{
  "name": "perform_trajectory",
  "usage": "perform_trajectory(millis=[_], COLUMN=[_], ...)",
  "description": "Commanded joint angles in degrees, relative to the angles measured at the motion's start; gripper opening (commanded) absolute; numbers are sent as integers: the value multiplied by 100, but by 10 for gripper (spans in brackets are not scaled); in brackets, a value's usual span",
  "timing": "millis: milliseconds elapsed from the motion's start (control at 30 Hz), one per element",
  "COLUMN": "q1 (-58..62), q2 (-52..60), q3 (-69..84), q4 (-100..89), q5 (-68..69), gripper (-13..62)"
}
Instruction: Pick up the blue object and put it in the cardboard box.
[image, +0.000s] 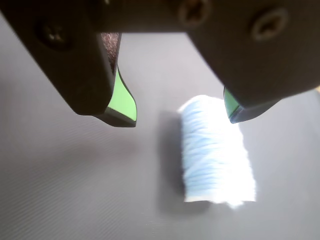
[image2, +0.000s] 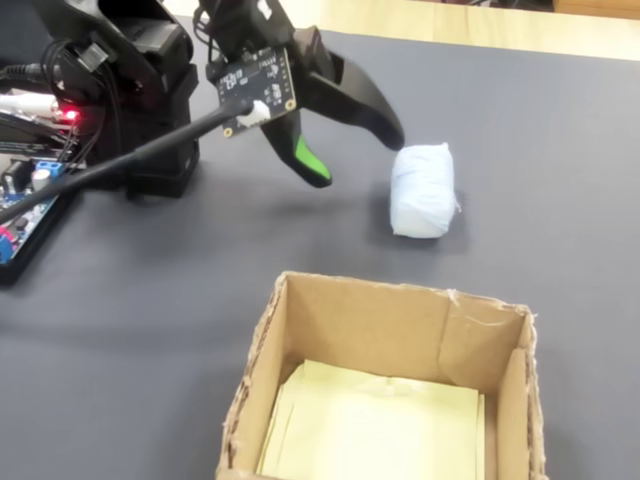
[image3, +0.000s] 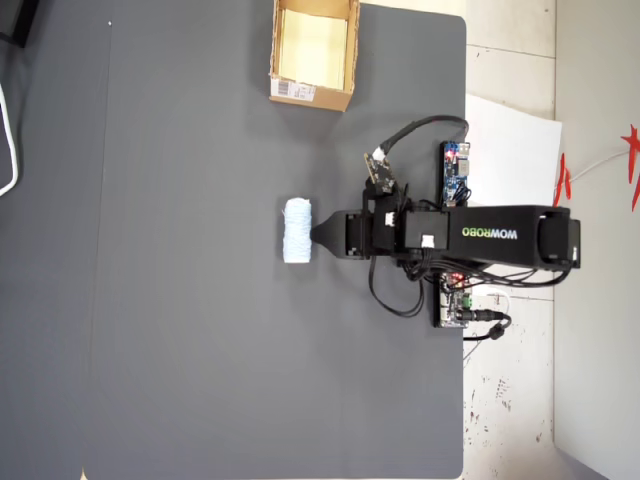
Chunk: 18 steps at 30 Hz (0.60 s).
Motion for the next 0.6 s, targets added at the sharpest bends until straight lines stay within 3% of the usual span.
perform_trajectory(millis=[0,267,567], q1=[0,0,-18], q2=[53,-281,-1477], q3=[-396,-1310,-2417], q4=[-26,686,1257], q5=[53,-800,-492], gripper=[337,335,330])
